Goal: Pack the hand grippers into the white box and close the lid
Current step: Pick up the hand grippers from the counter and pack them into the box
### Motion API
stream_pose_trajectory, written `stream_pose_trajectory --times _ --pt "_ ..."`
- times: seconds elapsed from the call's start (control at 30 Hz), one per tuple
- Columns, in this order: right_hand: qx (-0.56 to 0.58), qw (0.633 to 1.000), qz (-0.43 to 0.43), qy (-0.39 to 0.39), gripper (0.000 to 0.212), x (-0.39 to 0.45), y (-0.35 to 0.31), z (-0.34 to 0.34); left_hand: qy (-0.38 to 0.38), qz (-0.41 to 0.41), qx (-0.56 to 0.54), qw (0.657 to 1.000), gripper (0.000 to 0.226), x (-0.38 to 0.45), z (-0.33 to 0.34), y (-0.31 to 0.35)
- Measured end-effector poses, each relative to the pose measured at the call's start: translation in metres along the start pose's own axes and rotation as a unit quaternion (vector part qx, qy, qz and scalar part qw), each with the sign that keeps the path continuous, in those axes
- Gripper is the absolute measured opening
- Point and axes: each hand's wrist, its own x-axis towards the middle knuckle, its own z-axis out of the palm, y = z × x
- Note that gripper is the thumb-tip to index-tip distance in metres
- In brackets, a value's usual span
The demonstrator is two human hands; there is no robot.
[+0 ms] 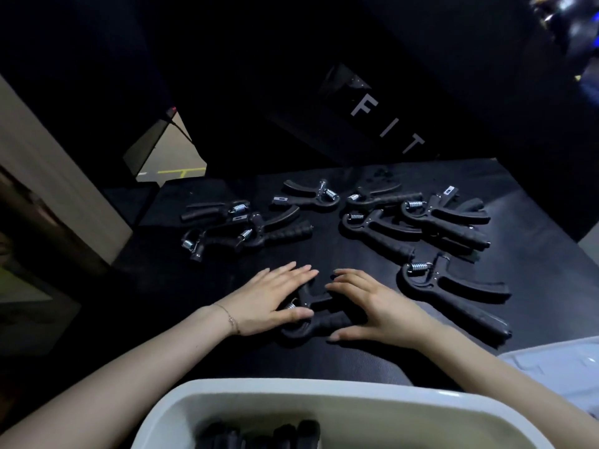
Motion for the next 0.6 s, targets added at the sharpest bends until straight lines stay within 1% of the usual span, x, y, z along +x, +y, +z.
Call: stream_pose_trajectory --times 0.13,0.23,0.3,0.43,0.6 --pt "-0.01 1.0 0.003 0.014 0.078 0.002 -0.004 -0.01 0.03 0.002 -0.016 0.999 0.079 -0.006 -0.013 0.003" --pt "-0.026 0.999 0.01 0.033 0.079 0.004 -0.009 -0.032 0.051 -0.005 -0.034 0.998 0.068 -0.014 -0.033 0.011" --pt "-0.04 0.997 0.022 0.057 0.081 0.005 -0.015 -0.053 0.06 -0.004 -0.027 0.998 0.064 -0.02 -0.048 0.021" --pt "-0.076 0.99 0.046 0.113 0.081 0.0 -0.032 -0.1 0.074 0.0 -0.022 0.997 0.068 -0.038 -0.075 0.047" --pt "-0.087 0.975 0.058 0.198 0.081 -0.016 -0.073 -0.15 0.139 0.039 -0.044 0.988 0.076 -0.069 -0.111 0.086"
